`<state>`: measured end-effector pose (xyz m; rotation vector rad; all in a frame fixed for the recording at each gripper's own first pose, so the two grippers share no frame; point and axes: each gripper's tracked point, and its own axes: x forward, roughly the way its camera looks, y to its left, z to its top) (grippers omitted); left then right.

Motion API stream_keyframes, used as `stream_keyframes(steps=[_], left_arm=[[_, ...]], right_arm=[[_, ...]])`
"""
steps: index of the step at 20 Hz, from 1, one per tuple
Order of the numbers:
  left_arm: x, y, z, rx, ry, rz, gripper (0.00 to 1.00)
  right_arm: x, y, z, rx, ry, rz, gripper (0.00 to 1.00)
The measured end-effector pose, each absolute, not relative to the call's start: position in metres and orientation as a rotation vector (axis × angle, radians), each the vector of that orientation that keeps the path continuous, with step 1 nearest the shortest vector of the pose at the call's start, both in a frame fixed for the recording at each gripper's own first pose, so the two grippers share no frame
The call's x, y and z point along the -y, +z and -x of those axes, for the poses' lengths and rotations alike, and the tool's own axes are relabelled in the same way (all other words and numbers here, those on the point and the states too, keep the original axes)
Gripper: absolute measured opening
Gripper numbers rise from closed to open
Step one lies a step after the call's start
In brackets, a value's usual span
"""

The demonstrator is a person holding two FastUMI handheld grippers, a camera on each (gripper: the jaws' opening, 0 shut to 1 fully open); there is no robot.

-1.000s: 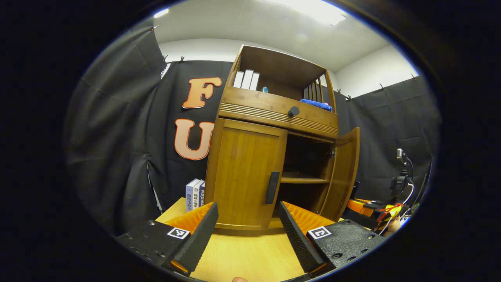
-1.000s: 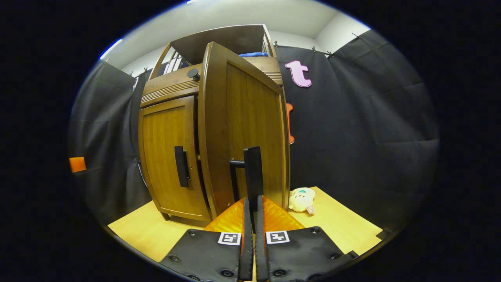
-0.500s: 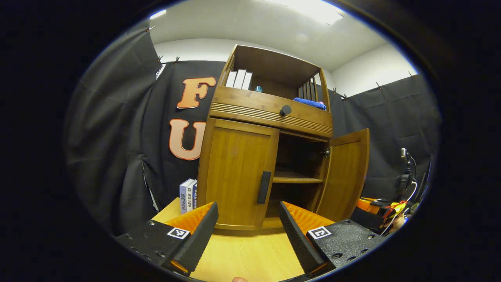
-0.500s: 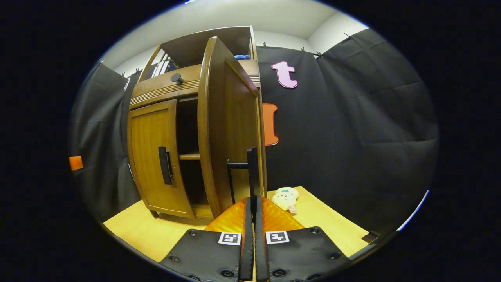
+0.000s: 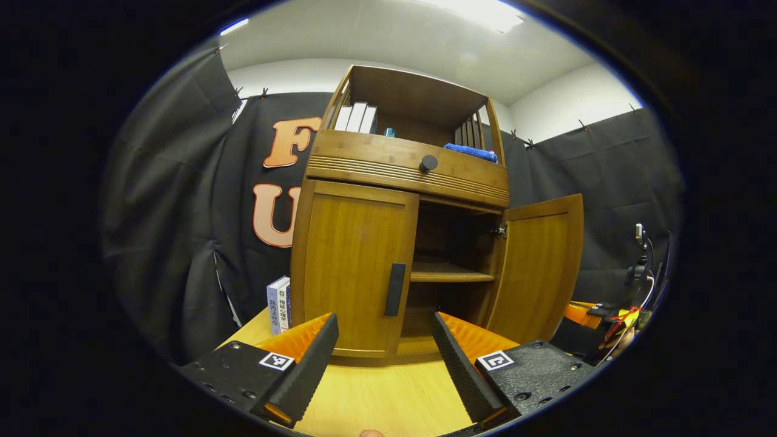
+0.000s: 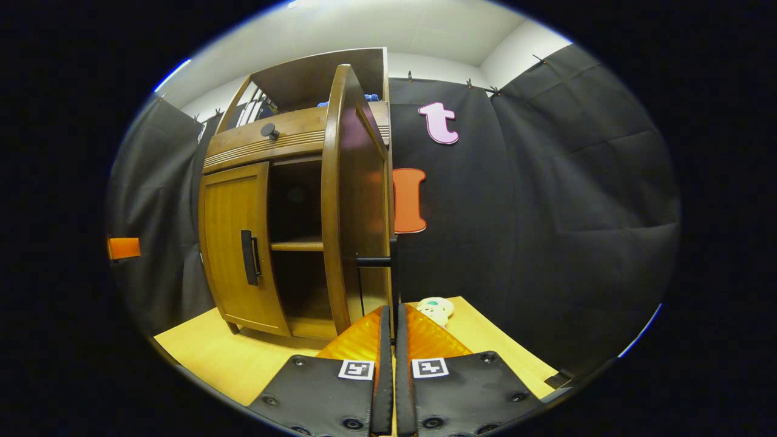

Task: Open the right door of the double-door shoe cabinet with the right hand, and open the left door with the left hand.

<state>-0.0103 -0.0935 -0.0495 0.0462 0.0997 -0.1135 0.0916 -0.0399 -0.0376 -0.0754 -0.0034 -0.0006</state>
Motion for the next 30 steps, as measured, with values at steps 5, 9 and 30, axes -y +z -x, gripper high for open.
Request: stream_keyframes(steps=[5, 9, 30], left_arm=[[0.113, -0.056, -0.007, -0.099, -0.116, -0.031, 0.94], [0.126, -0.068, -0.029, -0.105, -0.115, -0.046, 0.95], [0.153, -0.135, -0.166, -0.145, -0.092, -0.147, 0.92]], right_arm=[[0.058, -0.035, -0.092, 0.003, -0.011, 0.046, 0.15], [0.076, -0.03, -0.095, 0.018, -0.062, 0.049, 0.09], [0.114, -0.018, -0.077, 0.085, -0.157, -0.017, 0.71]])
